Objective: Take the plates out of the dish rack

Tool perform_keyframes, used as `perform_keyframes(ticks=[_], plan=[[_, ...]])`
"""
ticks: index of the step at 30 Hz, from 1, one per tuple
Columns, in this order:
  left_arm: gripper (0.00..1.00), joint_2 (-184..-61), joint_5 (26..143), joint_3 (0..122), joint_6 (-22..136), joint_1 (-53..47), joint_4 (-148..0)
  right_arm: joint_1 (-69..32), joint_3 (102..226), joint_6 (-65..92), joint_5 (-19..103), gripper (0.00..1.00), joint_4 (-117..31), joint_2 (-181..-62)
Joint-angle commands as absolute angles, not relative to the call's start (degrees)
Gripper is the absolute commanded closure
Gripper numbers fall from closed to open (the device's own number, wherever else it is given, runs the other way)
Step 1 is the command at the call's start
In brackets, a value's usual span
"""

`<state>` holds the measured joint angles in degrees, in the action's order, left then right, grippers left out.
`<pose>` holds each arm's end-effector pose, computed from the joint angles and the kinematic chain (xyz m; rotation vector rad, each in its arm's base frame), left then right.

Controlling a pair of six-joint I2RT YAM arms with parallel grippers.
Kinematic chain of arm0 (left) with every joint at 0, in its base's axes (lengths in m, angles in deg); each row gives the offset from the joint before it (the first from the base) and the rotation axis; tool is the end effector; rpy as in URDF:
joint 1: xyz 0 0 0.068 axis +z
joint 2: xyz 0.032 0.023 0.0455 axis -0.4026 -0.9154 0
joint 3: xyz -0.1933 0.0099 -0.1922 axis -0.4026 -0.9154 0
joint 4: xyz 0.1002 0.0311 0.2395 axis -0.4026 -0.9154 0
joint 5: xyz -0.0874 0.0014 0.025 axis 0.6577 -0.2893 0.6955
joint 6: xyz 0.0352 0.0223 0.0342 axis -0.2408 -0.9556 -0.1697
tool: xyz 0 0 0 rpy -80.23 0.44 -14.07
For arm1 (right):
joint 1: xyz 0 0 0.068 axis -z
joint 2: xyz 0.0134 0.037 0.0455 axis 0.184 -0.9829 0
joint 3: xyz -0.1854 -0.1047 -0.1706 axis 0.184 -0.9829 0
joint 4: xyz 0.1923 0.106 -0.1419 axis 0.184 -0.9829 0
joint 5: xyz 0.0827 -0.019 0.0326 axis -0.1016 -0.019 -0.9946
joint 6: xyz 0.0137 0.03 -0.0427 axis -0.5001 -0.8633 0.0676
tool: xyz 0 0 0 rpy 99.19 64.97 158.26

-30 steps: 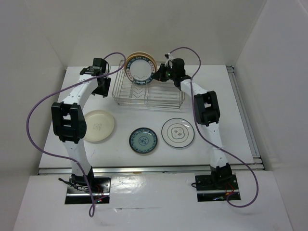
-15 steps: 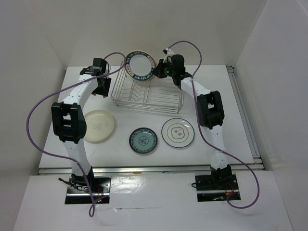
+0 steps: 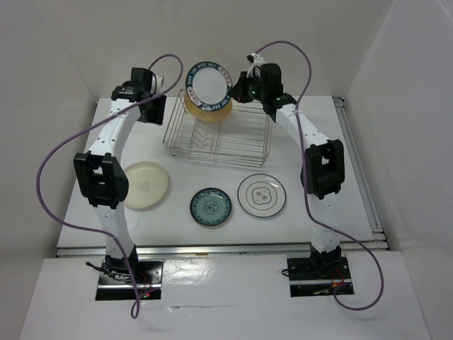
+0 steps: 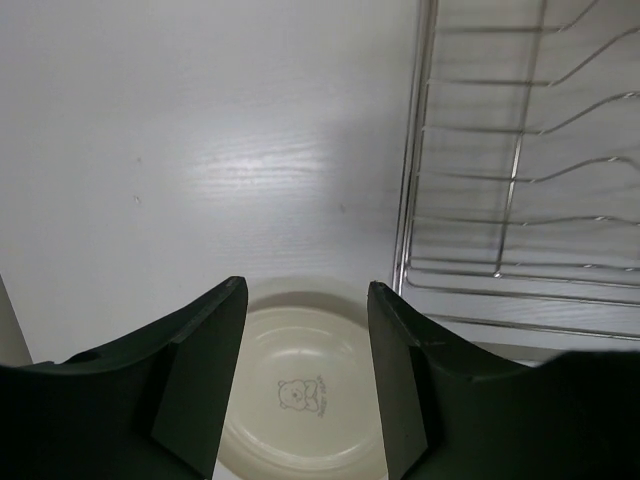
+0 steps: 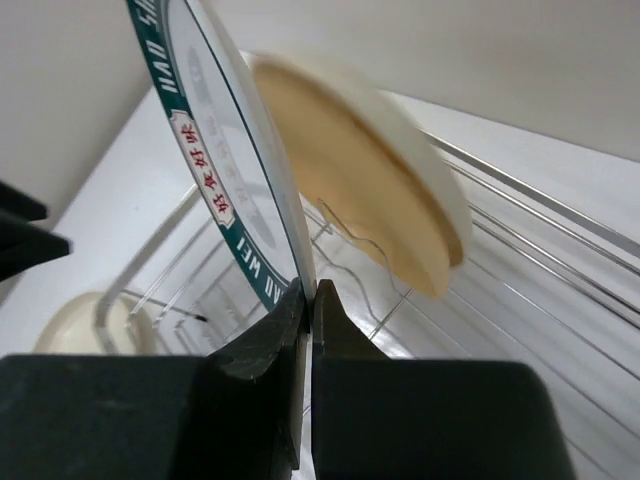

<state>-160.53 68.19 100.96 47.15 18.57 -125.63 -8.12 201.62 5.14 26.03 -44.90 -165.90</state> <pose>0.4404 -0.0347 0.3230 0.0102 2.4546 0.1217 0.4966 0.1831 0.3067 -0.3504 1.8519 0.7796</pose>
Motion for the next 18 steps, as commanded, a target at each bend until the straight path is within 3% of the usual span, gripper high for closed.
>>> perform_keyframes(ticks=[1, 6, 12, 18], plan=[[0.35, -163.01, 72.29, 106.39, 47.72, 18.38, -126.14, -5.75, 205.60, 2.33, 27.10, 1.00, -46.81, -152.60], [0.34, -166.96, 73.61, 110.79, 47.72, 18.38, -126.14, -2.67, 194.89, -0.66, 24.82, 1.00, -43.83, -147.75], [0.33, -170.31, 71.43, 112.03, 47.11, 17.85, -126.06, 2.16, 194.00, -4.88, 14.63, 1.00, -47.15, -146.52], [0.31, -170.84, 75.43, 111.50, 47.72, 17.85, -125.27, 9.27, 187.69, 2.04, 11.13, 1.00, -74.02, -137.65]])
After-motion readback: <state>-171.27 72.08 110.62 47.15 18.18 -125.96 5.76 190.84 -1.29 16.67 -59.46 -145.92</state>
